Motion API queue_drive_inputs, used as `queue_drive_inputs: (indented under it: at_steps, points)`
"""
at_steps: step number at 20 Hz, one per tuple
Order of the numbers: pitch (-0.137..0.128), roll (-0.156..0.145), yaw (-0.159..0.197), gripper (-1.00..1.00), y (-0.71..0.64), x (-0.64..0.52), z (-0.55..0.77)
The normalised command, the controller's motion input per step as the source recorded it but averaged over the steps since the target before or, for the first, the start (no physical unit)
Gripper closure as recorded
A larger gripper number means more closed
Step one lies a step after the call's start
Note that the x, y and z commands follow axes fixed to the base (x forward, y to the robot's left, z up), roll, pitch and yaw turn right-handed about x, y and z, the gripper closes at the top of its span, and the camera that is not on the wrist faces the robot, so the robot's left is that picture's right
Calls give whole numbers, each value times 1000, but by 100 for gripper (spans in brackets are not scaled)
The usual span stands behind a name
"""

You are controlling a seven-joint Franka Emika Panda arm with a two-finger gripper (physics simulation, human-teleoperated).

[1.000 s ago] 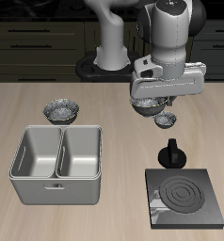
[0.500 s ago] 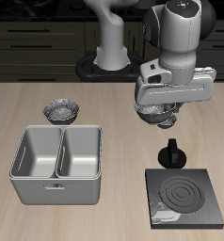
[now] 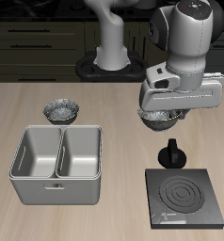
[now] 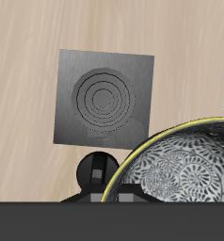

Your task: Place the medium-sized bowl on the flat stove

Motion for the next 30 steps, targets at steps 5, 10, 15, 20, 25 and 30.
queue_drive_inputs:
  at_steps: [5,10,15,20,25,30]
  points:
    - [-15,-5,22,100,158,277,73]
    - [-39,-13,-22,100,64,236,177]
    - [-45,-24,3,100,-13,256,117]
    - [21,-13,6,100,-22,160,-111]
    - [26,-16,6,100,-10,186,-206]
    - [32,15,15,100,113,117,-190]
